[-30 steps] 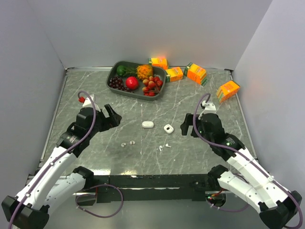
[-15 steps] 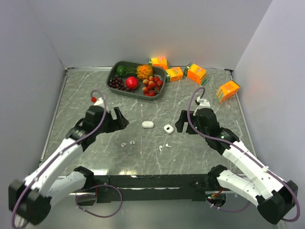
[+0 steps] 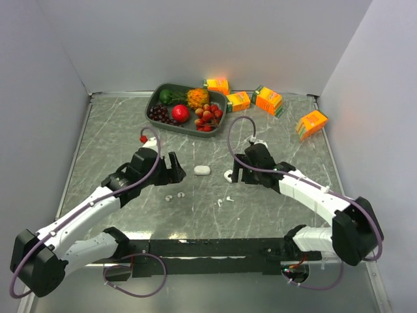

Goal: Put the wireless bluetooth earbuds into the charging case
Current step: Pick up the charging case at the center of the board.

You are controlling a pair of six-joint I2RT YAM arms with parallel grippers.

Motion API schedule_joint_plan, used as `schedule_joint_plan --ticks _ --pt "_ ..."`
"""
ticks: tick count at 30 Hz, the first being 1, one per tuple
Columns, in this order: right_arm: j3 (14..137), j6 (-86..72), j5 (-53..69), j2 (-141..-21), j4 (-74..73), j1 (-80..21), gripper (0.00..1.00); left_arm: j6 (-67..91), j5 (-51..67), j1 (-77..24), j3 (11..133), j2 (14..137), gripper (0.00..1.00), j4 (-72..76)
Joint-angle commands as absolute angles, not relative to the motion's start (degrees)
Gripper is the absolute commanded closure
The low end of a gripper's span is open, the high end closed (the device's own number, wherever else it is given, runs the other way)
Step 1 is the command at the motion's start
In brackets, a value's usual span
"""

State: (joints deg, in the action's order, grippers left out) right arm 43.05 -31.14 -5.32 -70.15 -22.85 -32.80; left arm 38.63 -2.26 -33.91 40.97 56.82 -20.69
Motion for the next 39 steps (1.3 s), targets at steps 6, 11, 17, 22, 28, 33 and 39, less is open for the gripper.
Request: schedule_joint_plan --ticks 6,11,17,22,28,33,39 --pt "47.7 -34.0 -9.4 -69.3 -21.0 -33.3 0.09 34.8 -12.1 -49.5 50.3 65.7 0.04 -22.0" --pt "47.5 -34.1 -10.8 -57.7 -27.6 -33.1 0.06 25.4 -15.8 -58.4 55.9 75.4 0.04 -15.6" --pt "45.3 -38.5 -5.9 -47.3 -31.8 -32.8 0.06 15.7 -10.3 -58.4 61.6 85.4 0.01 -16.3" --pt "46.0 -40.2 -3.9 -41.6 -34.6 -32.5 0.06 8.9 -2.0 -57.0 64.5 91.3 0.03 -11.6" --pt "49.7 -38.5 -4.6 -38.3 -38.4 -32.3 0.05 3.4 2.2 -56.5 73.4 101.8 0.11 -14.7" --pt "49.7 -38.1 -3.5 -37.1 -38.8 -32.3 0.05 3.3 2.1 -55.0 78.1 107.0 0.11 -16.9" --pt "49.5 -37.5 -3.7 -36.7 -39.5 -32.3 0.04 3.4 4.4 -53.4 81.3 111.1 0.14 -18.4"
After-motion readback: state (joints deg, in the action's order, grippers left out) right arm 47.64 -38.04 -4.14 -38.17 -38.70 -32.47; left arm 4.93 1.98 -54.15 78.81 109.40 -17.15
